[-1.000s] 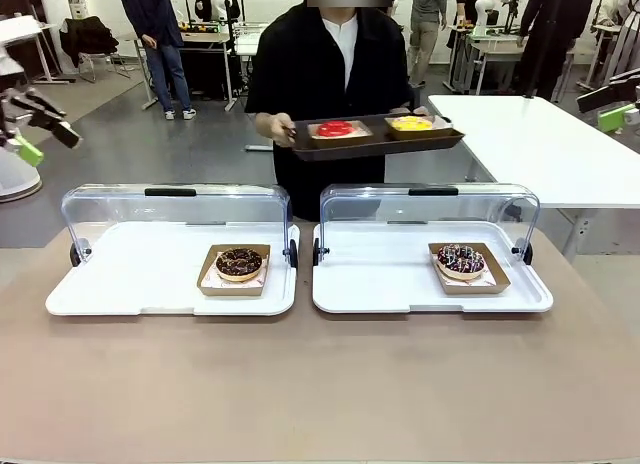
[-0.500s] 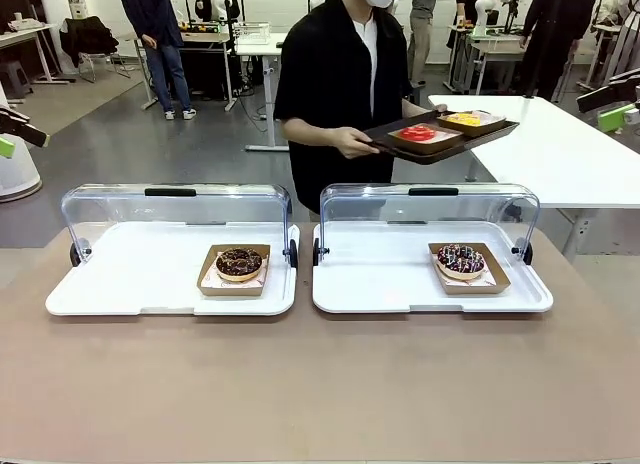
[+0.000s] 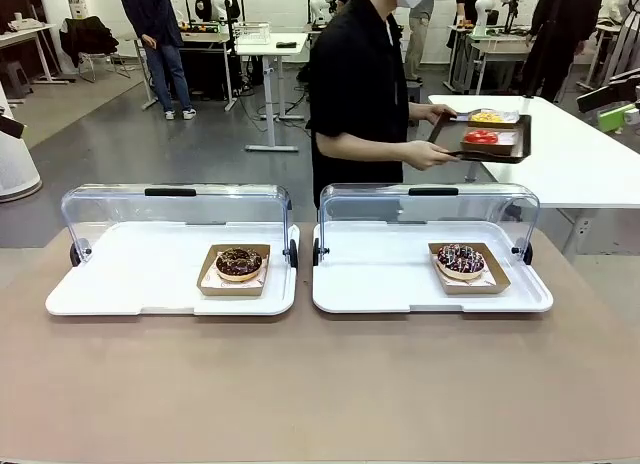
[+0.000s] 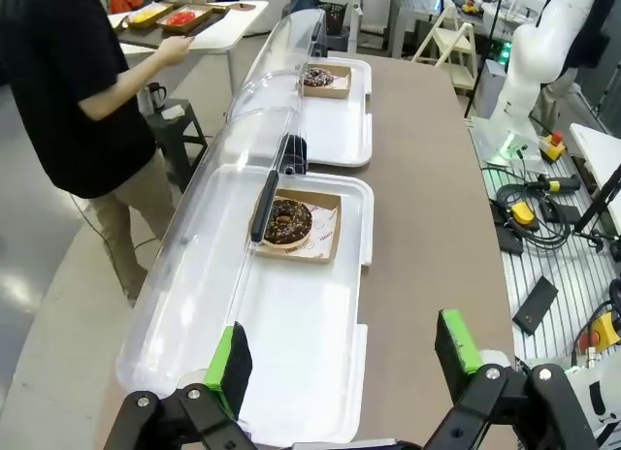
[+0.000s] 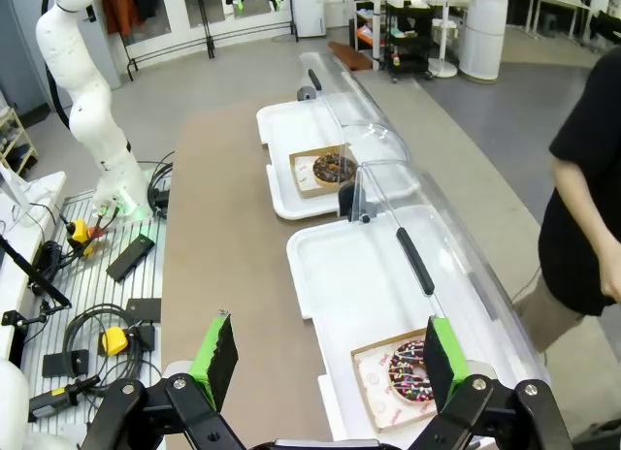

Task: Provide the desired donut to the person.
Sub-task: Place the picked Paper togo box onto the Handle tray extended by the person.

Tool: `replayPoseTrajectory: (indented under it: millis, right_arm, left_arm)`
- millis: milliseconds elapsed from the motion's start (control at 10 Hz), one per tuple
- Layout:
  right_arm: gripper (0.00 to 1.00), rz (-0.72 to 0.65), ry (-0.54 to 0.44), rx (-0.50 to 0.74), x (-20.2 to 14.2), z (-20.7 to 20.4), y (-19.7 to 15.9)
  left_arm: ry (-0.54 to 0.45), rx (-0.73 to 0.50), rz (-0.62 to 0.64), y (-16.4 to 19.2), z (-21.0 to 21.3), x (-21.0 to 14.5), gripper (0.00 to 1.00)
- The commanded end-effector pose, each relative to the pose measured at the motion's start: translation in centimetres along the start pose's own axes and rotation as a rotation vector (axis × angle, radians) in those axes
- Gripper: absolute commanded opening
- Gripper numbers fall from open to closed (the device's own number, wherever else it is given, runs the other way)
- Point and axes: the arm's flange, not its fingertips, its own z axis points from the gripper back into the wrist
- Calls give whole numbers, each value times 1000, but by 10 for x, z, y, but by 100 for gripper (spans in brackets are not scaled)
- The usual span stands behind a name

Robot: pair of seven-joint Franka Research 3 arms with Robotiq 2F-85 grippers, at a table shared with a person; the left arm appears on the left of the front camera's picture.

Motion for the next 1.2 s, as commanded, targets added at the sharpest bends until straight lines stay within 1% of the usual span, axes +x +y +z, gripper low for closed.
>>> replayPoseTrajectory:
  millis: [0, 300, 400, 500, 600, 1100]
  right_arm:
    - [100, 2, -6, 0, 1, 0, 1]
    - [100, 2, -6, 0, 1, 0, 1]
    - [100, 2, -6, 0, 1, 0, 1]
    - [100, 2, -6, 0, 1, 0, 1]
    - [100, 2, -6, 0, 1, 0, 1]
    - [100, 2, -6, 0, 1, 0, 1]
  left_arm:
    - [-13, 23, -62, -5, -6, -2, 99]
    - [-16, 44, -126, -11, -4, 2, 99]
    - [-15, 44, -129, -10, -3, 2, 99]
    - [12, 36, -126, -8, -5, 0, 99]
    - [3, 15, -98, -5, 3, 5, 99]
    - [3, 15, -98, -5, 3, 5, 99]
